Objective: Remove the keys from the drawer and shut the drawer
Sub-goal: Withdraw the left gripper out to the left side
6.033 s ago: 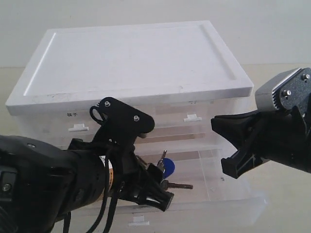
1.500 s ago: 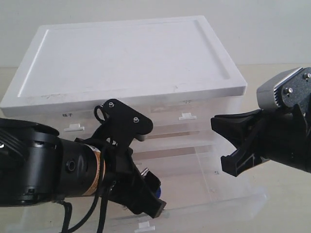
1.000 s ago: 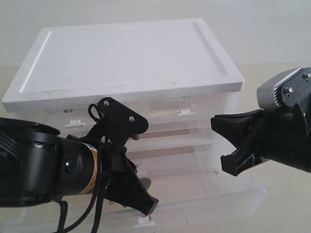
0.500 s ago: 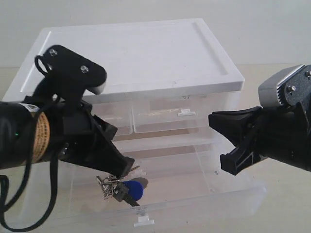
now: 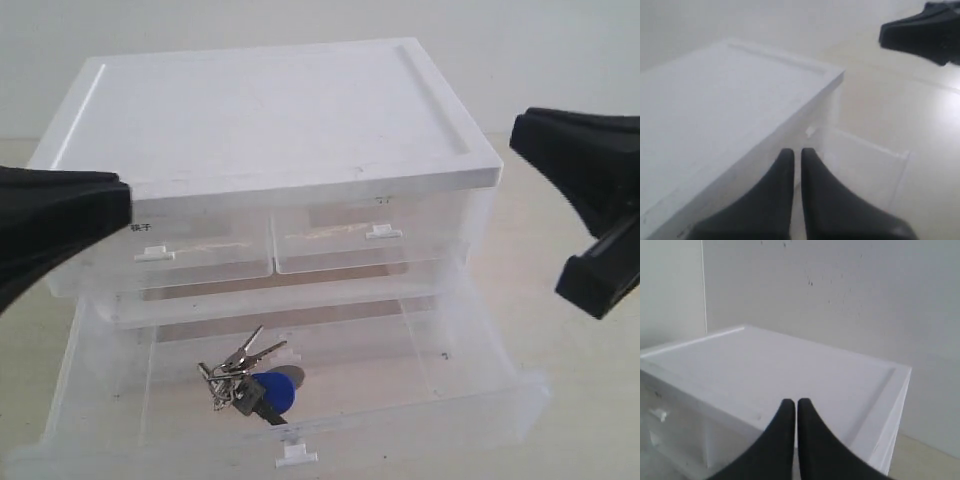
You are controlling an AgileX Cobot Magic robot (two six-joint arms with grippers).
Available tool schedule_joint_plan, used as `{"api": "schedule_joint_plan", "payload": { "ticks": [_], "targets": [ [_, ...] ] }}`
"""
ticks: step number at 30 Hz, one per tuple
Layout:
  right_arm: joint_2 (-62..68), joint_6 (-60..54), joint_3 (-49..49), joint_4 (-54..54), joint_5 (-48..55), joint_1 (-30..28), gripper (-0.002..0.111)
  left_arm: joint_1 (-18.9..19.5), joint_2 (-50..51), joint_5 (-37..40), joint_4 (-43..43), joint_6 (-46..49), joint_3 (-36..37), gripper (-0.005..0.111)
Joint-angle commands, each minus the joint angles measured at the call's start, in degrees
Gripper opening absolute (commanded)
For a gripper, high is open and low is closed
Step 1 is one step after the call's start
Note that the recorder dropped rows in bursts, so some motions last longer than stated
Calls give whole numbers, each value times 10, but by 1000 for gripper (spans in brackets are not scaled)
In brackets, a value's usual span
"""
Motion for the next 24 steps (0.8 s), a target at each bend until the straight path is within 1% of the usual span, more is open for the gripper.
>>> {"api": "schedule_joint_plan", "payload": {
  "ticks": [1,3,4,6,8,9,10,12,13,16,18,22,24],
  "targets": [
    [-48,36,-2,4,7,-4,0,0,-111,-56,21,-6,39,4],
    [-49,37,-2,4,8,-4,0,1,-152,22,19,-41,52,4],
    [-48,37,-2,4,13,-4,0,1,-163,62,30,-87,56,4],
    [-48,37,-2,9,29,-4,0,1,-174,171,87,-191,77,4],
    [-48,37,-8,39,77,-5,0,1,-166,243,146,-333,110,4],
    [-48,37,-13,56,108,-5,0,1,-156,237,181,-375,131,4],
    [-48,37,-16,64,136,-5,0,1,-144,207,213,-397,151,4],
    [-48,37,-16,65,155,-5,0,1,-110,143,255,-450,181,4],
    [-48,37,-16,65,162,-5,0,1,-93,138,267,-472,189,4],
    [-48,52,-16,65,162,-5,0,1,-35,180,344,-541,201,4],
    [-48,52,-16,65,162,-5,0,1,-1,206,422,-624,201,4],
    [-48,52,-16,65,162,-5,0,1,52,242,422,-628,175,4],
    [-48,52,-16,65,161,-5,0,1,76,273,422,-628,162,4]
  ]
}}
